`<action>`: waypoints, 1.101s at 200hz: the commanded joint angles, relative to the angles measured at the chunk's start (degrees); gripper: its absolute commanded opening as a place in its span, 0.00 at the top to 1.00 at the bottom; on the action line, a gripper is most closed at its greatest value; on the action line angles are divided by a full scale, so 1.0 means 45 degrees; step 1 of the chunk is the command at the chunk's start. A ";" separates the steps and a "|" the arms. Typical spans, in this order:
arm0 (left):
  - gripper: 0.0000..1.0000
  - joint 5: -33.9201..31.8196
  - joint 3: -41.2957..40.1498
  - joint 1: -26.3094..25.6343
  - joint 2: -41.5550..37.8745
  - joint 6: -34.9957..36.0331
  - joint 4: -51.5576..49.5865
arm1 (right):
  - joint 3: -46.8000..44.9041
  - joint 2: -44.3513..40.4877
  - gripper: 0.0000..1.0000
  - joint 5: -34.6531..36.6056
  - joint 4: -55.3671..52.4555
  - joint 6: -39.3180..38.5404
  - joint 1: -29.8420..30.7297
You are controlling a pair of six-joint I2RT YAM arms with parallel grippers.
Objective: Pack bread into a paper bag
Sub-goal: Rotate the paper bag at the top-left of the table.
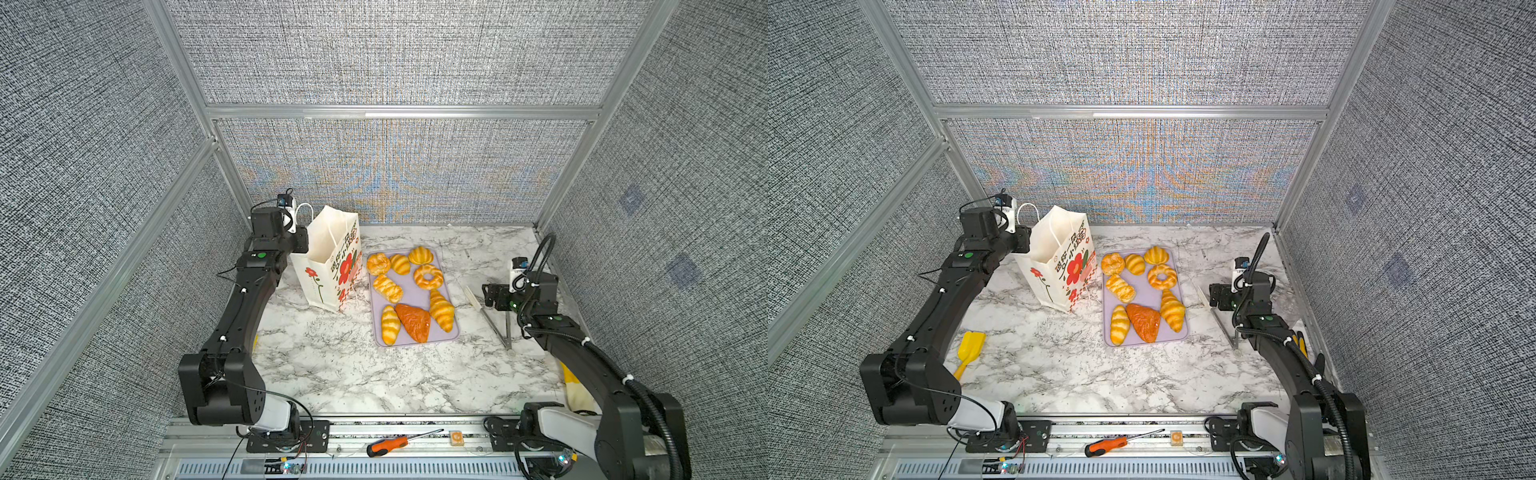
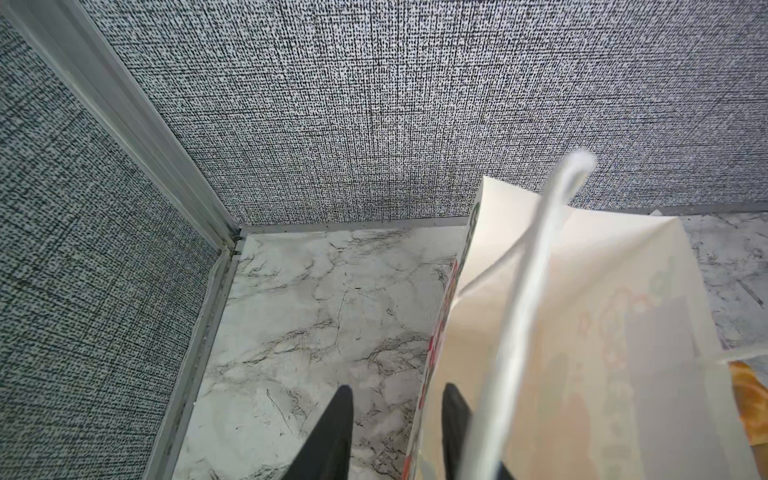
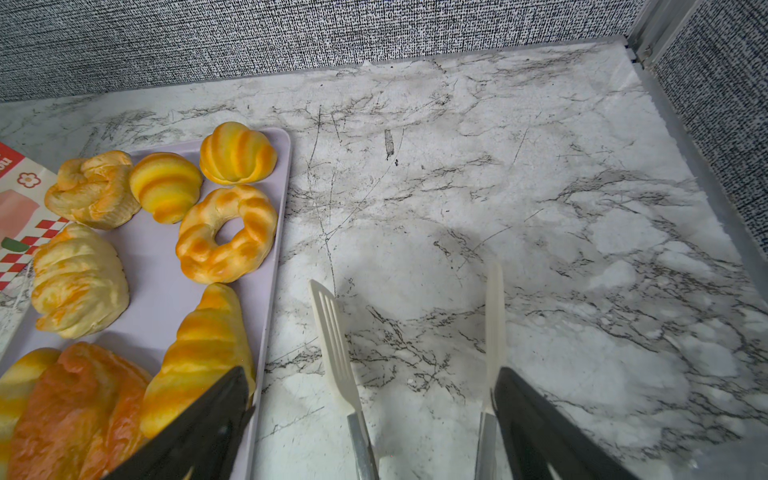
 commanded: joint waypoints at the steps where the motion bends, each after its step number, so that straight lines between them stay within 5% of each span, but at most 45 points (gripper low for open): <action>1: 0.65 0.0652 0.0209 0.0025 0.0260 -0.0076 -0.0432 | 0.0152 0.0101 0.07 -0.0020 -0.0300 -0.0121 0.0010; 68: 0.73 0.0910 0.0472 0.0115 0.0639 0.0032 -0.0729 | 0.0306 0.0310 0.06 -0.0030 -0.0511 -0.0229 0.0010; 114: 0.90 0.1003 0.0766 0.0103 0.0805 0.0014 -0.0992 | 0.0383 0.0413 0.06 0.0053 -0.0615 -0.0260 0.0010; 161: 1.00 0.1062 0.0953 0.0140 0.0748 -0.1063 -0.1358 | 0.0390 0.0515 0.06 0.0095 -0.0674 -0.0262 0.0010; 220: 1.00 0.0367 0.0580 0.0161 0.0269 -0.3466 -0.1408 | 0.0484 0.0700 0.06 0.0116 -0.0825 -0.0229 0.0010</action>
